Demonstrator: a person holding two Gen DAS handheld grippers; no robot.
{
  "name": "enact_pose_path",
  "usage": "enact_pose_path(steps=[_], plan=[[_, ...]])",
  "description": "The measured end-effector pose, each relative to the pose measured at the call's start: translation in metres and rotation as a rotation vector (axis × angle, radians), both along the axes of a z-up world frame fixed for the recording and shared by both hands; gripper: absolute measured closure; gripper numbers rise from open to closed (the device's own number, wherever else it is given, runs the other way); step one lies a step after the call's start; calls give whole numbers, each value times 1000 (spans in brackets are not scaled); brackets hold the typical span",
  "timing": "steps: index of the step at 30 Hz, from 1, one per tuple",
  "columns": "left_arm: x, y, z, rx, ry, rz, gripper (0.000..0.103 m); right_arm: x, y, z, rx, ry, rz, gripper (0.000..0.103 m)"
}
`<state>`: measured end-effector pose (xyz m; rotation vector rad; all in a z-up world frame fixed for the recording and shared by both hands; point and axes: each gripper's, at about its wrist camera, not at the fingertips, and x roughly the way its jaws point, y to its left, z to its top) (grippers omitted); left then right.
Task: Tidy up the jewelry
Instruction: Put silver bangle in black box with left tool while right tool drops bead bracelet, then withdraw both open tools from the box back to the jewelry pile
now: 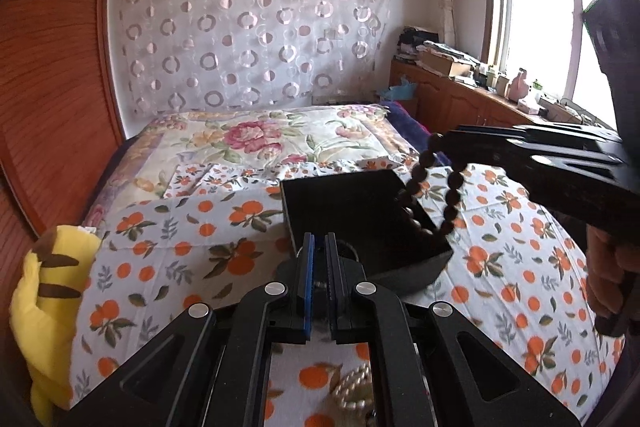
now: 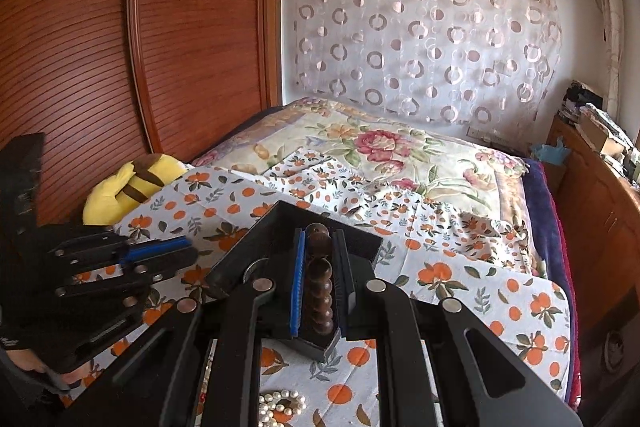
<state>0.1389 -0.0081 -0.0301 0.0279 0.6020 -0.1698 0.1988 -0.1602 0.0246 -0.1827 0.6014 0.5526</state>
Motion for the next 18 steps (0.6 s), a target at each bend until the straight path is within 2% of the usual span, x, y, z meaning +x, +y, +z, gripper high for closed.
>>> enact_pose_path(steps=[10,11,14,18], plan=[[-36,-2,1,20,-18,-37,98,5,2,-18,-6,47,-5,88],[-38,-2,1,21,-16,-39,97,4,2,-20,-6,53,-4,87],[-44,-2,-3,20,-10,-44,86,2,2,-24,-10,62,-2,87],[-51,-3,-8,17,-1,-51,85,-4,-1,-26,-6,64,4,87]])
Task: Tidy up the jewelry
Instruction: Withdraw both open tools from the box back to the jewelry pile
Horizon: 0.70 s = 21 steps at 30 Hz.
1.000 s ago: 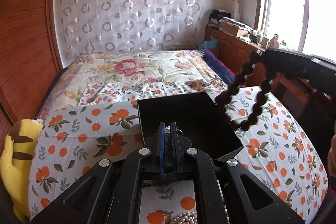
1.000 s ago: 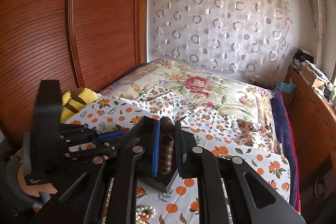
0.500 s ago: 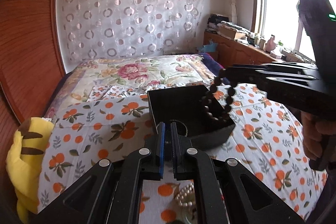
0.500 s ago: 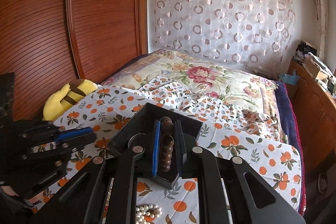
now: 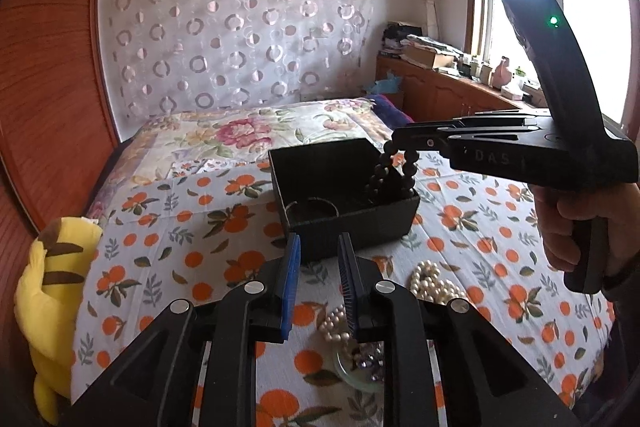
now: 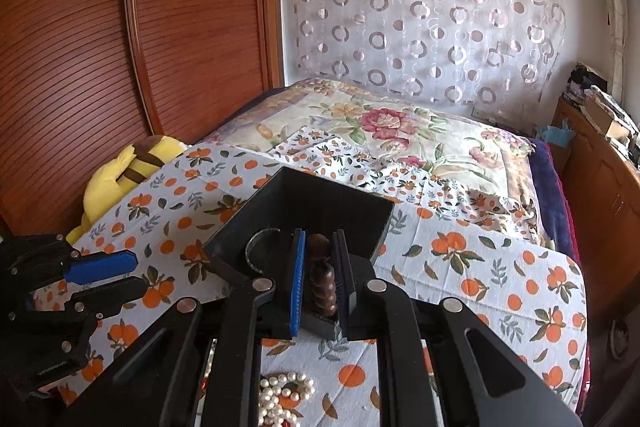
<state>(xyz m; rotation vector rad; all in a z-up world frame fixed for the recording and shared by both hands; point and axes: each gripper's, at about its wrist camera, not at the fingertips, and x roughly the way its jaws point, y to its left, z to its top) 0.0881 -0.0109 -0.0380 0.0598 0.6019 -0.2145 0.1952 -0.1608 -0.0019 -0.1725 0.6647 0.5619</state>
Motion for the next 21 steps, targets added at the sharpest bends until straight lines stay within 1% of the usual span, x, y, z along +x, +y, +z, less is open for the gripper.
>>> enact_pose_path(steps=[2,5,9,11,13,16,17,18,20,21], plan=[[-3,0,-2,-2,2,-1,83,-5,-2,0,8,-3,5,86],[-7,-1,-5,-5,7,-4,76,-9,-6,1,14,-5,5,82],[-13,-1,-9,0,12,-7,75,-22,-15,-1,39,4,5,81],[-15,-1,-11,1,17,-7,73,-32,-22,-5,53,15,4,81],[-19,0,-12,0,19,-7,67,-42,-27,-11,65,26,2,81],[-23,1,-14,-5,26,-8,63,-60,-37,-26,56,47,-17,79],[-24,1,-16,-7,30,-8,59,-67,-40,-31,51,55,-20,79],[-26,1,-17,-8,34,-11,55,-72,-41,-36,48,62,-22,78],[-29,0,-19,-3,35,-13,50,-83,-45,-44,46,75,-27,71],[-30,-1,-20,3,35,-14,46,-90,-48,-49,45,84,-31,65]])
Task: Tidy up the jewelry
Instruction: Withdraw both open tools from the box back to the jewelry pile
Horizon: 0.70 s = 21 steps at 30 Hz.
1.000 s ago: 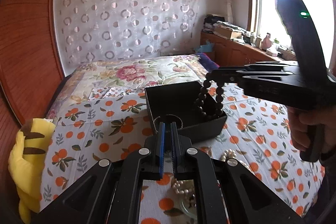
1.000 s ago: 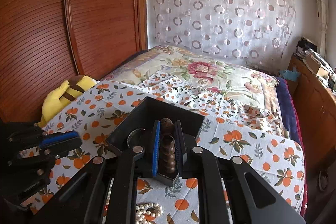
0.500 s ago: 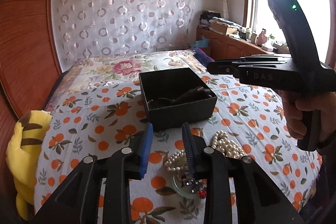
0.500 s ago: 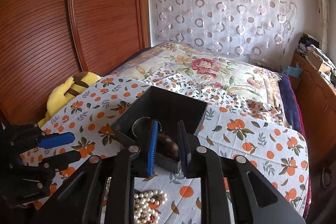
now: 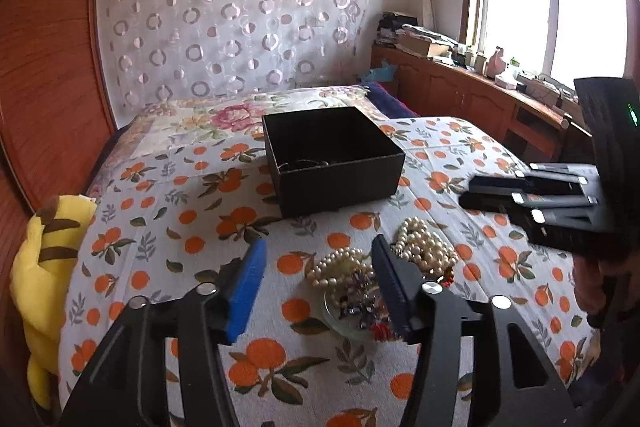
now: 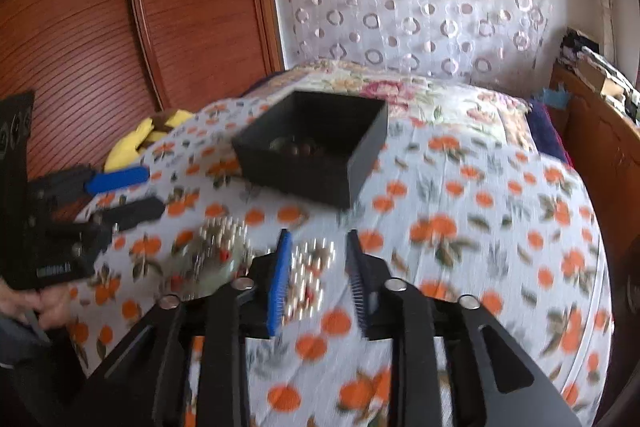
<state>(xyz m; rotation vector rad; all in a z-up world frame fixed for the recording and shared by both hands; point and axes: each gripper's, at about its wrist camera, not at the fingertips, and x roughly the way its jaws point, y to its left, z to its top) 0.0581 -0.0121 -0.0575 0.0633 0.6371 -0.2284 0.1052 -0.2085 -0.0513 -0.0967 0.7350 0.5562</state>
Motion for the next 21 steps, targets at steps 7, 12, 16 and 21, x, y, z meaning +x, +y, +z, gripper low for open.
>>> enact_pose_path(steps=[7,12,16,21], plan=[[-4,-10,-8,18,26,-31,32,-32,-9,-21,-7,25,-14,56],[-2,-16,-16,26,55,-50,32,-41,-8,-31,-26,40,-10,54],[1,-17,-20,26,71,-53,32,-45,-2,-39,-38,52,-5,54],[3,-14,-23,13,93,-54,32,-48,3,-39,-60,31,-2,54]])
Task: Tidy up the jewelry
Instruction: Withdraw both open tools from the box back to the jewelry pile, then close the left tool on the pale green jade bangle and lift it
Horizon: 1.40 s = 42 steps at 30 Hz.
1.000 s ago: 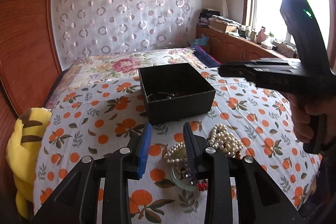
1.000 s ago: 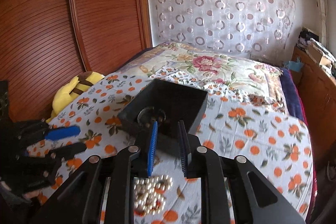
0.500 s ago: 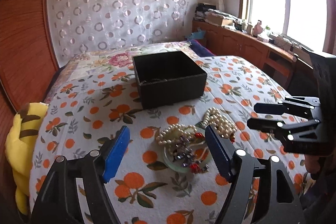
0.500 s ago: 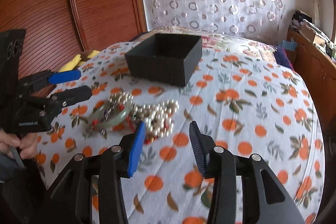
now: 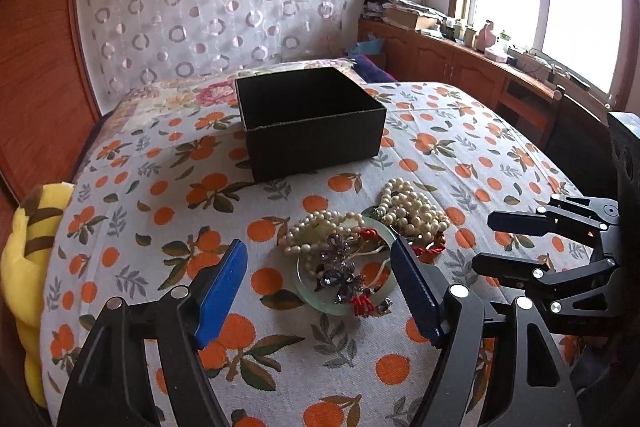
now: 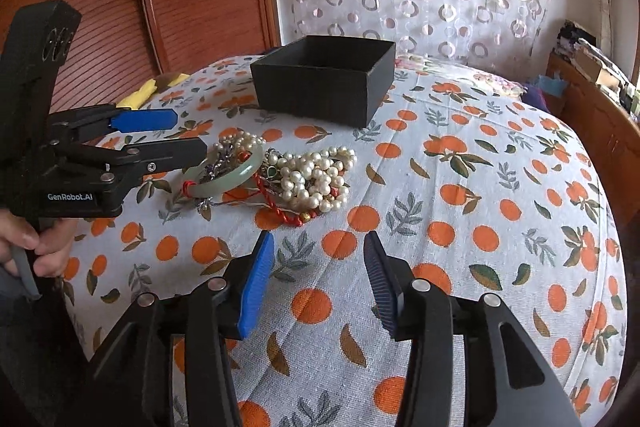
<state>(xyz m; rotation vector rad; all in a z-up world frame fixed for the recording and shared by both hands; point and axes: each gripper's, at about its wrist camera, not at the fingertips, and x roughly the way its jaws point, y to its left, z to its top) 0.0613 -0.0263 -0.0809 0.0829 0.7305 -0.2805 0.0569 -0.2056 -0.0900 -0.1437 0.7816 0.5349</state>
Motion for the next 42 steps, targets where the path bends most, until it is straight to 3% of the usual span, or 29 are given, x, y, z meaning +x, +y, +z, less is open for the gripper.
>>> enact_pose_path(steps=[7,10,19,28,32,37,42], plan=[[3,-7,-4,-8,32,-30,32,2,-2,-2,18,14,0,54],[5,-8,-7,-15,50,-24,26,2,-2,-2,18,15,1,54],[23,-9,-27,-77,172,-8,23,2,0,-3,13,14,8,54],[33,-20,-29,-30,174,3,22,2,1,-4,14,15,13,54],[31,-17,-28,-42,165,11,35,2,1,-4,15,15,13,54],[29,-16,-26,-49,159,9,35,2,1,-4,16,15,13,54],[21,-12,-14,-48,100,14,35,2,1,-4,16,15,14,54]])
